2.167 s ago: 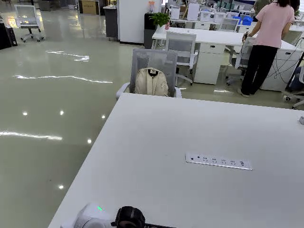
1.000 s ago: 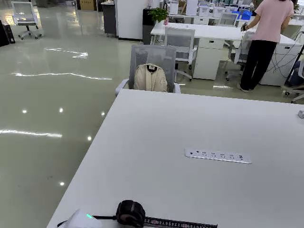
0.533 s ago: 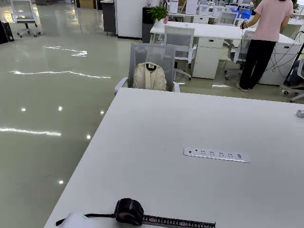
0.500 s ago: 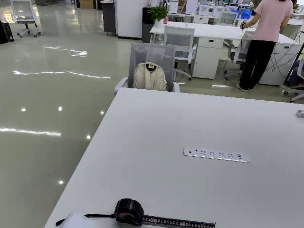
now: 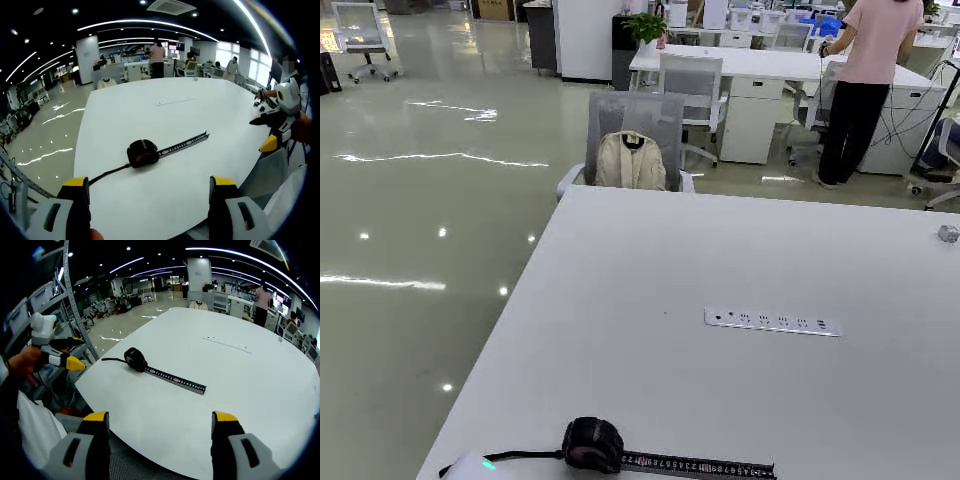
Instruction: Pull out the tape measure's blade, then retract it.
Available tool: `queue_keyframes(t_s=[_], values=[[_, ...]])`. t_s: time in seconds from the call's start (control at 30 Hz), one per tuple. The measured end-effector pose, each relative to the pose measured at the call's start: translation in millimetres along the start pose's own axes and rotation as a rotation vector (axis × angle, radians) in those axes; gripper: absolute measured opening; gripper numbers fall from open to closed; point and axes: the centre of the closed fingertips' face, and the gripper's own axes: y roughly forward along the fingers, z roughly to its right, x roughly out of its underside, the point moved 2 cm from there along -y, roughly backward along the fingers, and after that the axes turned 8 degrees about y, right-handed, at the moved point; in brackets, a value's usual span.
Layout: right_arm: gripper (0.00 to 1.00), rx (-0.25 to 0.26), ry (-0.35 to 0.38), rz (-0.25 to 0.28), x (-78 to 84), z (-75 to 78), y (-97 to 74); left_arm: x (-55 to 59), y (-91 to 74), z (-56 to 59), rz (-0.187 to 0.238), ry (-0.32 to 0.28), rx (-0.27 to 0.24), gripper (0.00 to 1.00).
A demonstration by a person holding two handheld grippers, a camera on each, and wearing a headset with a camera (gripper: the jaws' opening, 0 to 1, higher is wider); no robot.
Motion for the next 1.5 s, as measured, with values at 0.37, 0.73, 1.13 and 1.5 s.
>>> queue_keyframes(t_s=[0.37, 0.73, 1.13, 1.5], values=[[0.87, 0.003, 0.005, -0.005, 1.1, -2.5, -1.7, 2.6, -0.7, 1.8, -0.011, -0.027, 0.006, 0.96], [0.87, 0.007, 0.004, -0.016, 0.4, 0.6, 0.5, 8.4, 1.5, 3.1, -0.033, -0.041, 0.005, 0.92], [0.87, 0.006, -0.012, -0.030, -3.6, 6.3, 8.0, 6.9, 9.1, -1.5, -0.042, -0.055, -0.017, 0.92], [0.86, 0.006, -0.023, -0.047, -2.2, 10.6, 13.5, 2.9, 15.4, -5.2, -0.046, -0.071, -0.026, 0.92]])
